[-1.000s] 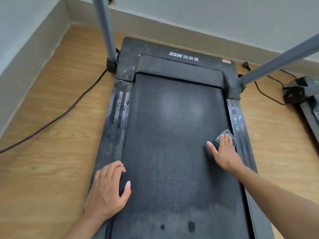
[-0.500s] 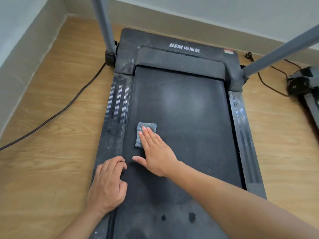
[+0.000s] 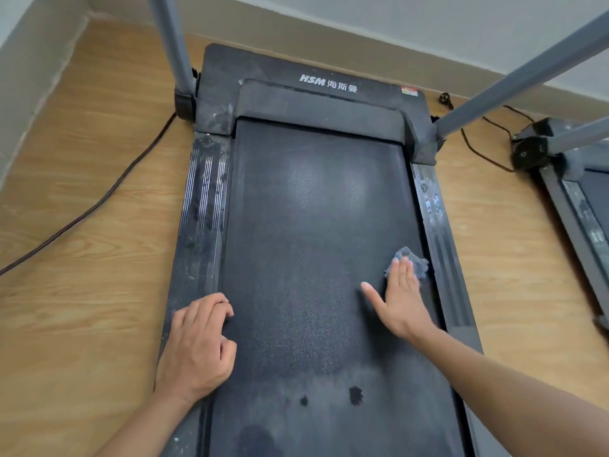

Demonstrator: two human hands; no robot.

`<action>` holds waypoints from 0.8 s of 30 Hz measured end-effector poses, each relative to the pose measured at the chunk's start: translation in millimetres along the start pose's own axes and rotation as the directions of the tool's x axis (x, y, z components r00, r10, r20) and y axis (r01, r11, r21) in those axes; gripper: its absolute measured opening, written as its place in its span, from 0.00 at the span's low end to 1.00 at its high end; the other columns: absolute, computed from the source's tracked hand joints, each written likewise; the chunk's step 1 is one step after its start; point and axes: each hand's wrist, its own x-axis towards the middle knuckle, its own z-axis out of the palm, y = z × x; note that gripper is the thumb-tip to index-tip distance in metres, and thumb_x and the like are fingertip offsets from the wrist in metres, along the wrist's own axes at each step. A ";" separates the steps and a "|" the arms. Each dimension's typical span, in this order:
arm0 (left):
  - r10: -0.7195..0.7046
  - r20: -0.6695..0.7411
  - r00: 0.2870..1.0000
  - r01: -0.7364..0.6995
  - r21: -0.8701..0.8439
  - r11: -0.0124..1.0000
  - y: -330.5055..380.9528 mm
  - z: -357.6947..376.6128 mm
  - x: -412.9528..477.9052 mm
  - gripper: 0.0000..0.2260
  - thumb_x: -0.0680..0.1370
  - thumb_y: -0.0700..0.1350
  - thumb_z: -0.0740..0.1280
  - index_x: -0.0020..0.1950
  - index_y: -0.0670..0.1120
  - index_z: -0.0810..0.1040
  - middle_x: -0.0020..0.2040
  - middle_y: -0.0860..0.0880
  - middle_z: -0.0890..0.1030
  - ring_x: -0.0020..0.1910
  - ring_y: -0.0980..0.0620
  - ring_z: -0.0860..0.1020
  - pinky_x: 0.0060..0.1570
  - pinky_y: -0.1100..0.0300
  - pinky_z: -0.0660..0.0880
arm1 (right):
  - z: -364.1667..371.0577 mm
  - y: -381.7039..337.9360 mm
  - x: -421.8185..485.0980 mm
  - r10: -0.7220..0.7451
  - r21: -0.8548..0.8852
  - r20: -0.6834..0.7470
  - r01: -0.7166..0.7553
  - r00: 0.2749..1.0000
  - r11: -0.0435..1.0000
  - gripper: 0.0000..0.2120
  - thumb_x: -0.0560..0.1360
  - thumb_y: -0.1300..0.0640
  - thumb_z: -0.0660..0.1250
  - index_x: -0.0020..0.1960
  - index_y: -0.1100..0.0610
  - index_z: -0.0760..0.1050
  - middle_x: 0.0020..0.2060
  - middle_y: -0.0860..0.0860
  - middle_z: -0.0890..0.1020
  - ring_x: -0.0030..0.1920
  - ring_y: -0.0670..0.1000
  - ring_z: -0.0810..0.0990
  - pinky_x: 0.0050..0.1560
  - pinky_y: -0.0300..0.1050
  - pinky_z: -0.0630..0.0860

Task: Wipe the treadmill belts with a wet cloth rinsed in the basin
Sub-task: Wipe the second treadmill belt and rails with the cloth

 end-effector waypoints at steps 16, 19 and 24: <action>-0.020 -0.005 1.000 0.020 -0.031 0.999 -5.4 -1.3 -1.0 0.15 0.65 0.41 0.59 0.51 0.45 0.73 0.54 0.50 0.75 0.58 0.43 0.75 0.55 0.50 0.69 | 30.7 -182.7 -9.6 -0.637 -0.310 0.209 0.668 0.742 0.677 0.40 0.84 0.35 0.47 0.84 0.61 0.42 0.83 0.57 0.43 0.83 0.54 0.40 0.83 0.52 0.42; -0.021 -0.014 1.000 0.021 -0.038 0.999 -1.7 -1.6 -0.8 0.16 0.64 0.39 0.61 0.51 0.46 0.72 0.54 0.51 0.74 0.58 0.45 0.74 0.55 0.53 0.67 | 17.4 -114.0 -16.2 -0.529 -0.380 0.181 0.555 0.829 0.740 0.49 0.79 0.26 0.41 0.83 0.64 0.42 0.83 0.60 0.45 0.83 0.56 0.41 0.81 0.49 0.38; -0.011 0.006 1.000 0.012 -0.009 1.000 -2.9 -3.6 -1.8 0.16 0.65 0.39 0.62 0.53 0.44 0.72 0.55 0.49 0.74 0.59 0.44 0.74 0.56 0.53 0.68 | -9.3 41.0 -26.3 -0.088 -0.387 0.149 0.140 0.985 0.912 0.57 0.73 0.20 0.37 0.83 0.64 0.39 0.83 0.61 0.45 0.83 0.57 0.42 0.83 0.52 0.44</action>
